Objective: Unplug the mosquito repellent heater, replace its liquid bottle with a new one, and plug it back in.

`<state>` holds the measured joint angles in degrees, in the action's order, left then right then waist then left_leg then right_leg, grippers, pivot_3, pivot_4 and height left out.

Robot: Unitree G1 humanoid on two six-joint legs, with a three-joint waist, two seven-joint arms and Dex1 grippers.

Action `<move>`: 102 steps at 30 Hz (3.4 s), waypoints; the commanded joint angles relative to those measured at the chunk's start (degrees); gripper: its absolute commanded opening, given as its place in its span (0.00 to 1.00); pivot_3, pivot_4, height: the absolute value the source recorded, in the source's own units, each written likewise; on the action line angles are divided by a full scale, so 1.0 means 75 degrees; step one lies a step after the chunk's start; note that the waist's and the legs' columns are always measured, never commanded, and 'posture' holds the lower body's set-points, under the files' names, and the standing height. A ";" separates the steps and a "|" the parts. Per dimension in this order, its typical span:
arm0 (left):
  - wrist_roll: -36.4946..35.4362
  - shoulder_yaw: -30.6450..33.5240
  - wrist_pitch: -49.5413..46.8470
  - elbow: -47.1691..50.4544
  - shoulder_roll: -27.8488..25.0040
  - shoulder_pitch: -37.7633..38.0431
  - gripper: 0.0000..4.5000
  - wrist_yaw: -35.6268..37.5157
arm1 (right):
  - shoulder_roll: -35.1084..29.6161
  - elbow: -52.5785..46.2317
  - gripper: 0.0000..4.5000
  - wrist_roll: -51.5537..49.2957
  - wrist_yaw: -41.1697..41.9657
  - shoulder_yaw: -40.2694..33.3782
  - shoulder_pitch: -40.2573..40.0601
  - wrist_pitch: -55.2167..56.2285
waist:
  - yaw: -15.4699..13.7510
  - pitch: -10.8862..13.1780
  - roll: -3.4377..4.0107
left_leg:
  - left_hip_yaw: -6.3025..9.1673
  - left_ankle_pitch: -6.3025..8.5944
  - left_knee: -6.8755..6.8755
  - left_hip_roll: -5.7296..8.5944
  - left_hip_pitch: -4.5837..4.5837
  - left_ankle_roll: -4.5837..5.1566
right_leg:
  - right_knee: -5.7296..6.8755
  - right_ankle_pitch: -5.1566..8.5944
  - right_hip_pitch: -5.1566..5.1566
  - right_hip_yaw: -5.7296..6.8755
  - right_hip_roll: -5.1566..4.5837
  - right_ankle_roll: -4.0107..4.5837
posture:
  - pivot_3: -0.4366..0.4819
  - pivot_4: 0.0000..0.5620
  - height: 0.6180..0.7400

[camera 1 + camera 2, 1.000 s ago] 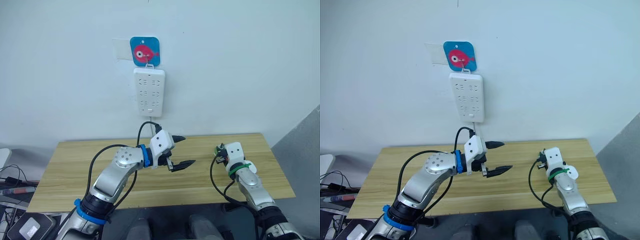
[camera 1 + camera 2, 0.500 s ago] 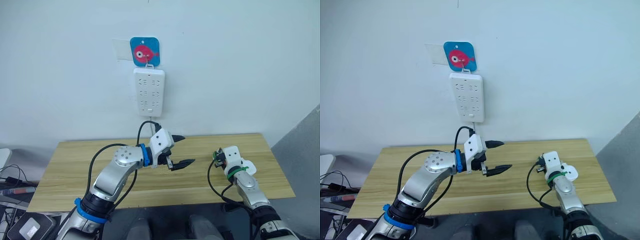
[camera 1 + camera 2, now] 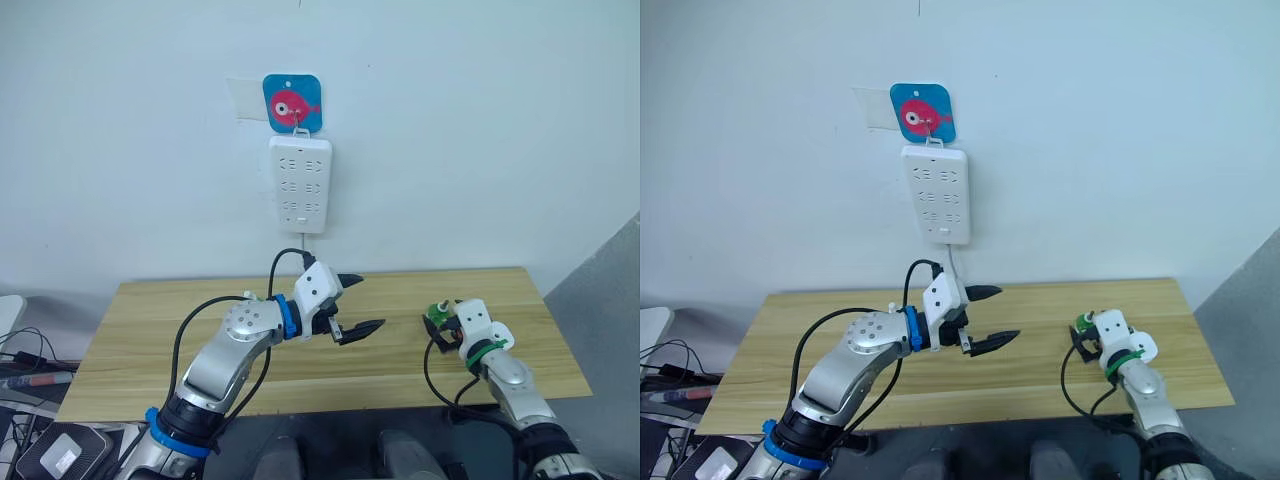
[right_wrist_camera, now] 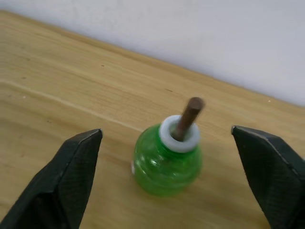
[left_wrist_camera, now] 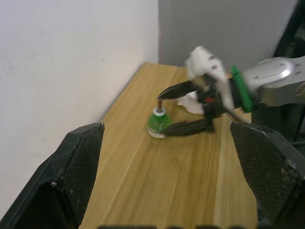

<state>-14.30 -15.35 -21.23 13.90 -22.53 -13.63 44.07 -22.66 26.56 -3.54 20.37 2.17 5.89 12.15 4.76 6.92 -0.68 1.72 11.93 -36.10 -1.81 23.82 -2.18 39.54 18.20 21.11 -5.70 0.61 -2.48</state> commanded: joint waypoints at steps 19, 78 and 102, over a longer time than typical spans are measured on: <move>0.0893 0.2997 0.3561 -0.2942 0.1739 0.2416 1.00 -0.4272 | -0.1804 -0.5657 1.00 -0.2768 0.4605 0.1028 0.1746 -0.4465 | -0.0183 0.0058 -0.0075 | 0.0020 0.0005 0.0008 -0.0001 -0.0114 -0.0002 | -0.0029 0.0027 -0.0127 0.0024 -0.0004 -0.0014 | 0.45 0.23 1.00; 0.1565 0.3291 0.6730 -1.1163 0.1491 -0.1732 0.91 -0.4413 | -0.2234 -0.7771 1.00 -0.4741 0.3929 0.0097 0.2793 -0.7785 | -0.0177 0.0543 -0.0139 | 0.0055 0.0049 0.0008 0.0006 0.0005 -0.0072 | -0.0077 0.0030 -0.0053 0.0069 -0.0022 -0.0020 | 0.40 0.37 1.00; -0.0281 0.0358 0.2257 -0.2275 -0.1064 -0.0794 0.49 0.2818 | -0.0896 -0.6428 1.00 -0.2496 0.3569 0.1457 0.1537 -0.5169 | -0.0223 0.0506 -0.0086 | 0.0082 0.0025 0.0007 0.0004 0.0072 -0.0112 | -0.0040 0.0033 0.0027 0.0091 -0.0024 -0.0010 | 0.45 0.21 1.00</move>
<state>-14.21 -11.76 -1.45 -5.90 -29.69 -18.26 61.37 -29.95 -20.74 -22.66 47.36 12.93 17.37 -28.36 3.09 10.71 -1.33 2.33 12.12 -36.07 -1.75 24.36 -3.02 39.24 18.45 21.30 -5.01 0.43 -2.56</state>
